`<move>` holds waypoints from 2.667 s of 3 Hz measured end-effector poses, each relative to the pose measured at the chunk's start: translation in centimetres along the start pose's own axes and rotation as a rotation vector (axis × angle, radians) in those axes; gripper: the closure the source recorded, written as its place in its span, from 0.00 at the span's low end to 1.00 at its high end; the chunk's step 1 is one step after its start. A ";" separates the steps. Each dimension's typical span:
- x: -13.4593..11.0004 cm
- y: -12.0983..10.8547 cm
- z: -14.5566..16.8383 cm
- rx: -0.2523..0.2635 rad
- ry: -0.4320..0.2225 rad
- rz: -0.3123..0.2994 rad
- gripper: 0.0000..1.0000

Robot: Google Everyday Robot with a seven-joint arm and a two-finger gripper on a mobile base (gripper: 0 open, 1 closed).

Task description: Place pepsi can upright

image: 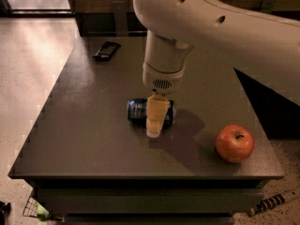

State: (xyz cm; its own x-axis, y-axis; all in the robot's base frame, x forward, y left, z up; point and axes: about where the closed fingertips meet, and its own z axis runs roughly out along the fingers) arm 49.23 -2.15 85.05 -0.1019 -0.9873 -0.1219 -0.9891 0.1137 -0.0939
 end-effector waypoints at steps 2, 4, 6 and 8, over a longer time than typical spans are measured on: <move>-0.3 0.3 0.5 -0.005 -0.062 -0.005 0.61; -0.3 0.4 0.4 -0.002 -0.062 -0.007 1.00; 1.6 -0.3 -1.5 -0.001 -0.150 -0.001 1.00; 0.2 -4.6 -5.7 0.025 -0.573 -0.098 1.00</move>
Offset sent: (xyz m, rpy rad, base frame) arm -0.0036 0.0134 -0.0106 0.0896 0.0140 0.0380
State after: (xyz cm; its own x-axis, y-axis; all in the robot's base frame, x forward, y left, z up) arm 53.18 -3.47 91.12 0.0711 -0.7763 -0.6264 -0.9875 0.0339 -0.1541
